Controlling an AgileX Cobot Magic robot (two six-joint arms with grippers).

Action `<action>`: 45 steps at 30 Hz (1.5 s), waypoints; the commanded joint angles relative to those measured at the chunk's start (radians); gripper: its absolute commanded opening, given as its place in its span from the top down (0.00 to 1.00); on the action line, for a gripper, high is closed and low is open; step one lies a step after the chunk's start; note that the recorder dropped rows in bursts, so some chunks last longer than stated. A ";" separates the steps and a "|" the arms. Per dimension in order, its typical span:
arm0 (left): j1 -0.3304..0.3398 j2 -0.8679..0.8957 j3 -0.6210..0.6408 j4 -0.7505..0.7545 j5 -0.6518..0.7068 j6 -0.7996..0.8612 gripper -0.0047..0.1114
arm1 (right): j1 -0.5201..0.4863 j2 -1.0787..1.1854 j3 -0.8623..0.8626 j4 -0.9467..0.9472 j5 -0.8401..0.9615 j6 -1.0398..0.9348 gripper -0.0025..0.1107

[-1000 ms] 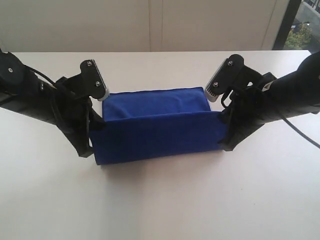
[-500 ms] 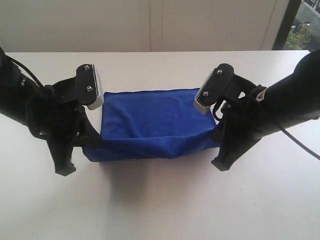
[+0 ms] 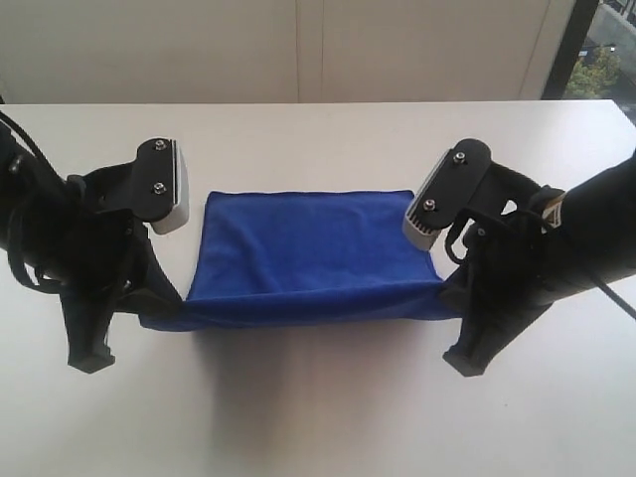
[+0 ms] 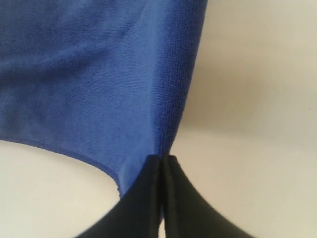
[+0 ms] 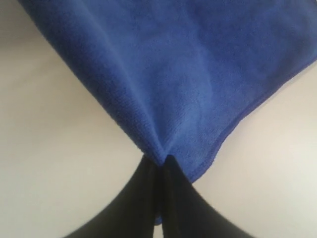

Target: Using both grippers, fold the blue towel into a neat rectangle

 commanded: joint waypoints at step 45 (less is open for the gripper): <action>0.003 0.198 0.001 -0.012 -0.814 -0.061 0.96 | -0.131 0.297 -0.139 -0.260 -0.476 0.197 0.98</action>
